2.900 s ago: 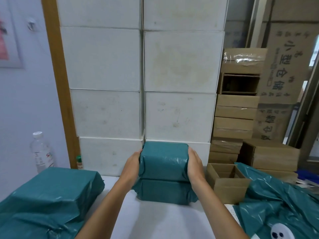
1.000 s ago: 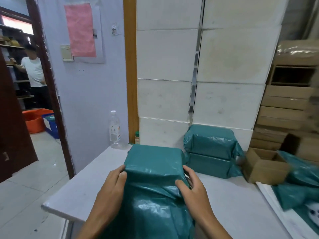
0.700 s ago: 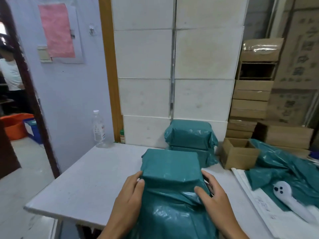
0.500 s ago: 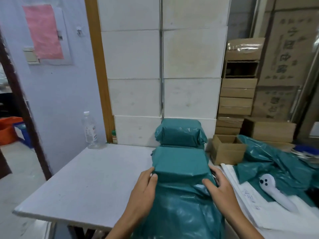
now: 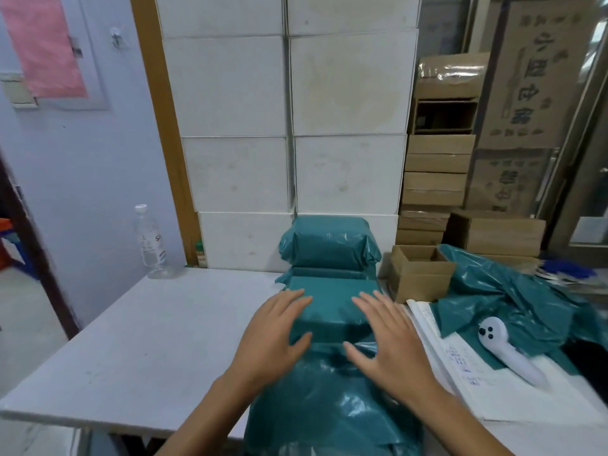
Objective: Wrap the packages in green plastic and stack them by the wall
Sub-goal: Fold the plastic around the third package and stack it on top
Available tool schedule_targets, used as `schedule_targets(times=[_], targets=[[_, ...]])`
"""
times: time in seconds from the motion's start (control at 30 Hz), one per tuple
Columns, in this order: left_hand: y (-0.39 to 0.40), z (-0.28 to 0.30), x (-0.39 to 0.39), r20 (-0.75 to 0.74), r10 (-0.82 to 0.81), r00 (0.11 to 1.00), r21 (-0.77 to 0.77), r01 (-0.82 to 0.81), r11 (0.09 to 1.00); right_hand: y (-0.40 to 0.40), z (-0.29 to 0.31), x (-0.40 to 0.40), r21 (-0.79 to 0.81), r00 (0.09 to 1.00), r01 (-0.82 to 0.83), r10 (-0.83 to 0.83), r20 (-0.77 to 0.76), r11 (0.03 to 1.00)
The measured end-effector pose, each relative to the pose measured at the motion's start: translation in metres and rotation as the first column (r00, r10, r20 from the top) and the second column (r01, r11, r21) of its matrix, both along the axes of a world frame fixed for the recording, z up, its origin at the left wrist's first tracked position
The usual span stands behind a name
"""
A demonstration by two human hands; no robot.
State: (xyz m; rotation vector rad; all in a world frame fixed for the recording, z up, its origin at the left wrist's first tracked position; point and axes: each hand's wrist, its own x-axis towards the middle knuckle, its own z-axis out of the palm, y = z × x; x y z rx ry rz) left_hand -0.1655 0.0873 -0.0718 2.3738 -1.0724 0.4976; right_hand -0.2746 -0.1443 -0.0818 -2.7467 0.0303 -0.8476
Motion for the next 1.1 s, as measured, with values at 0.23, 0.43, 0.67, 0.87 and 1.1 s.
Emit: schedule_targets(times=[0.23, 0.43, 0.67, 0.87, 1.1], targets=[[-0.027, -0.014, 0.030, 0.033, -0.088, 0.996, 0.206, 0.079, 0.975, -0.004, -0.030, 0.043, -0.198, 0.971, 0.076, -0.118, -0.208, 0.977], [-0.013, -0.031, 0.045, 0.018, -0.140, 0.990, 0.265, 0.130, 0.956, -0.046, -0.037, 0.034, -0.207, 0.966, -0.135, 0.082, -0.247, 0.969], [-0.013, -0.037, 0.055, 0.075, -0.171, 0.982, 0.311, 0.140, 0.940, -0.091, -0.035, 0.018, -0.279, 0.943, -0.290, 0.222, -0.249, 0.916], [-0.005, -0.024, 0.044, 0.212, -0.203, 0.956, 0.283, 0.139, 0.949, -0.098, -0.032, -0.013, -0.256, 0.974, -0.207, 0.174, -0.146, 0.944], [0.062, 0.008, -0.010, 0.109, -0.433, 0.895, 0.206, 0.406, 0.891, -0.104, -0.043, -0.078, -0.392, 0.938, -0.342, 0.333, -0.091, 0.854]])
